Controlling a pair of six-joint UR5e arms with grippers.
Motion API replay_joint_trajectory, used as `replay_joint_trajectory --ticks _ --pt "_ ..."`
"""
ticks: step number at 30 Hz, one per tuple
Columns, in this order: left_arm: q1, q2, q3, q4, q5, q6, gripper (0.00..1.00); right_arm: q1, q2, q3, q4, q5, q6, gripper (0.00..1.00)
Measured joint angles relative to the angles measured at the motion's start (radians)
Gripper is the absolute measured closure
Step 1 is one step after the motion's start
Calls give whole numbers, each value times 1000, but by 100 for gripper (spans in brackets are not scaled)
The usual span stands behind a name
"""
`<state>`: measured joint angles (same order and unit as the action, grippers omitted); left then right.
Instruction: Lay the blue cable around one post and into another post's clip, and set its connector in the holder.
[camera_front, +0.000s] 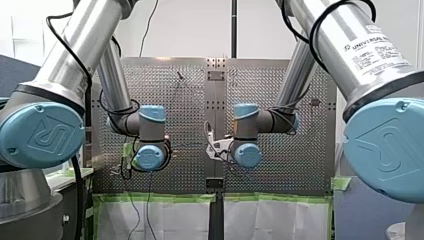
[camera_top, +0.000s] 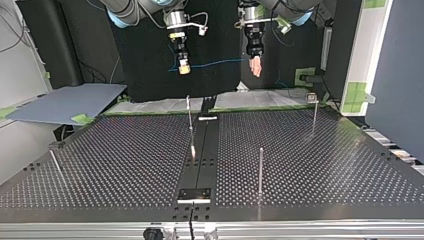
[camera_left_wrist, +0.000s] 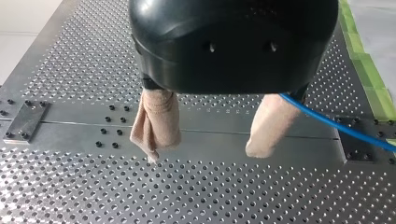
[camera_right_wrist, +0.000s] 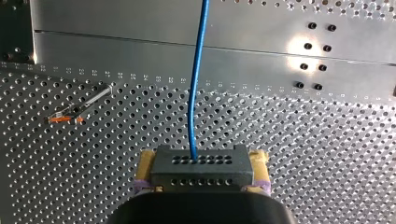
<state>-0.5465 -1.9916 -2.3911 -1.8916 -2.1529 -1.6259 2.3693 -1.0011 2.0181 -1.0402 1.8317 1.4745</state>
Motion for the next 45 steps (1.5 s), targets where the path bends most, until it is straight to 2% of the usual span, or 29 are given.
replay_joint_trajectory --ticks 21,30,45 --pt "2 0 0 1 -1 0 0 0 0 0 0 0 0 99" --pt "0 -43 -1 -19 -6 1 0 0 0 0 1 -2 0 99" --pt "0 -48 -2 -20 -6 2 0 0 0 0 2 -2 0 99"
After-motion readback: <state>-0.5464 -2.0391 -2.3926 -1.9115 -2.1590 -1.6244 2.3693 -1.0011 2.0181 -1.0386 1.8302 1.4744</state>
